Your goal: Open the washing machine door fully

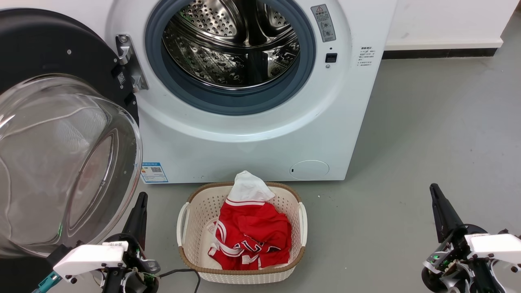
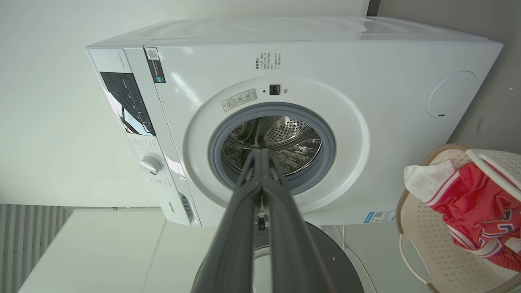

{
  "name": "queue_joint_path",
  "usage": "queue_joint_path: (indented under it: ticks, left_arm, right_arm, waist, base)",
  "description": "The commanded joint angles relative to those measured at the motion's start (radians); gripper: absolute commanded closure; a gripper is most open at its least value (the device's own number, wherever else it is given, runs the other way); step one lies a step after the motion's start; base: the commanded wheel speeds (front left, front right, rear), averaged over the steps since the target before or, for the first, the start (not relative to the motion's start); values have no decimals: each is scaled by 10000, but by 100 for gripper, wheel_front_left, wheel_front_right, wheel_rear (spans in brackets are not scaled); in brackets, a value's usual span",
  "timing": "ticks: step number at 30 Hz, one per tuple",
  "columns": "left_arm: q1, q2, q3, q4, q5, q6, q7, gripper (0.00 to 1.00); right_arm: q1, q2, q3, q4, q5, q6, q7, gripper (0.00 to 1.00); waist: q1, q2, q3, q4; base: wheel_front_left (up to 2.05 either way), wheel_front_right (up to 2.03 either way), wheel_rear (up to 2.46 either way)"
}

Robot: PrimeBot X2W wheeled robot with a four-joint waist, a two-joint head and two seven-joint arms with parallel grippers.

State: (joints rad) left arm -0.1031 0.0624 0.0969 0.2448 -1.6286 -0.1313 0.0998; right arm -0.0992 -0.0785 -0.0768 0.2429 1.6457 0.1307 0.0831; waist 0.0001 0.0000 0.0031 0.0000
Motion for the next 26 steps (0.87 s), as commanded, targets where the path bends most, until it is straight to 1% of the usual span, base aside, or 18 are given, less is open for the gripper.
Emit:
queue_joint_path:
  ticks: [1, 26]
  left_arm:
    - [-70, 1, 13, 10, 15, -22, 25, 100]
    - [-78, -41, 73, 12, 58, -22, 76, 100]
  right_arm:
    - [-124, 31, -19, 19, -51, 0, 48, 100]
    - [-136, 98, -113, 25, -126, 0, 116, 100]
  waist:
    - [-1, 0, 1, 0]
    - [-1, 0, 0, 0]
  base:
    - [0, 0, 0]
    - [0, 0, 0]
